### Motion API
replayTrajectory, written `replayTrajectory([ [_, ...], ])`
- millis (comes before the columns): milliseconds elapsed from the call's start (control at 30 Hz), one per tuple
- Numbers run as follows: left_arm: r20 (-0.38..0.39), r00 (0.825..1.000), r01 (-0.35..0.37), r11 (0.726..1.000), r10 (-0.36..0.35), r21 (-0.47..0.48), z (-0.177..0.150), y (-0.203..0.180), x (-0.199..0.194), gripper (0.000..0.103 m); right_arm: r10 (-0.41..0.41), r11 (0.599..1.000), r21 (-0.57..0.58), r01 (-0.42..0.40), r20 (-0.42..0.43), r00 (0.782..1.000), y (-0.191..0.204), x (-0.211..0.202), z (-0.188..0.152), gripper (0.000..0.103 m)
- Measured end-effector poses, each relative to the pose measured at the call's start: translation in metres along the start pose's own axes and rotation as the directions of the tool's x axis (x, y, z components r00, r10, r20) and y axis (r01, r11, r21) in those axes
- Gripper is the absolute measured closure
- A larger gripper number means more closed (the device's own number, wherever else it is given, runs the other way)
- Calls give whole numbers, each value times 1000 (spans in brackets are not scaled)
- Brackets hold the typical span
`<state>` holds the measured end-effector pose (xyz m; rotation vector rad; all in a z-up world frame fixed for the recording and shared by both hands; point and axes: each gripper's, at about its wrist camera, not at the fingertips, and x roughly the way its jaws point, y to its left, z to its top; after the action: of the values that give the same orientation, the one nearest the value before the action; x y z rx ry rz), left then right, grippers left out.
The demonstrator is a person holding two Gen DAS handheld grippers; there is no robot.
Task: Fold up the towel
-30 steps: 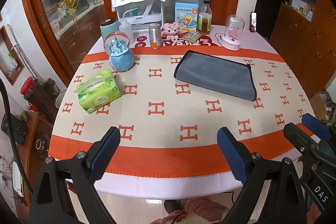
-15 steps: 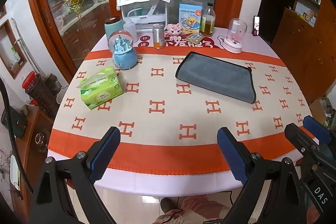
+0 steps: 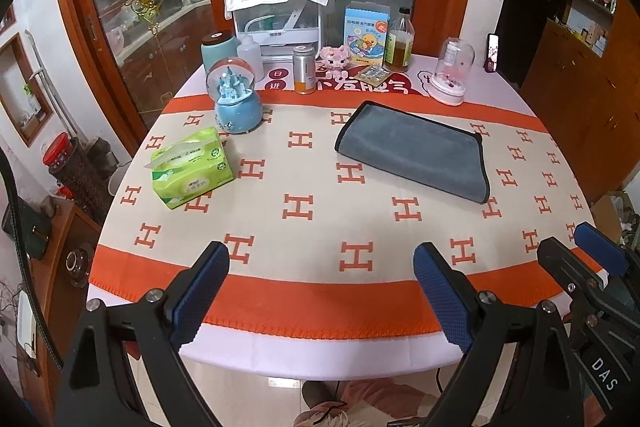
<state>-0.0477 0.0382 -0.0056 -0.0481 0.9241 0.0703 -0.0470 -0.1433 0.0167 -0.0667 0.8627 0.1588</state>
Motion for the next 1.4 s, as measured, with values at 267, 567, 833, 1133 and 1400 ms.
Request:
replayTrajectory([
  [267,1,1000,0,1000,0,15,6,-5,4,10,3,1000,-3,-3,-8,1000,-2,3,3,51],
  [567,-3,1000,3,1000,-3,14,8,-5,8,10,1,1000,-9,-1,-20,1000,-3,9,8,51],
  [833,-5,1000,5,1000,-5,14,9,-6,9,10,3,1000,-11,-3,-25,1000,-4,13,10,51],
  [1133,-6,1000,18,1000,-18,24,13,-8,14,10,2,1000,-12,-3,-26,1000,-3,13,10,51],
  [1400,0,1000,24,999,-24,30,11,-9,13,10,1,1000,-11,-1,-28,1000,-3,14,10,51],
])
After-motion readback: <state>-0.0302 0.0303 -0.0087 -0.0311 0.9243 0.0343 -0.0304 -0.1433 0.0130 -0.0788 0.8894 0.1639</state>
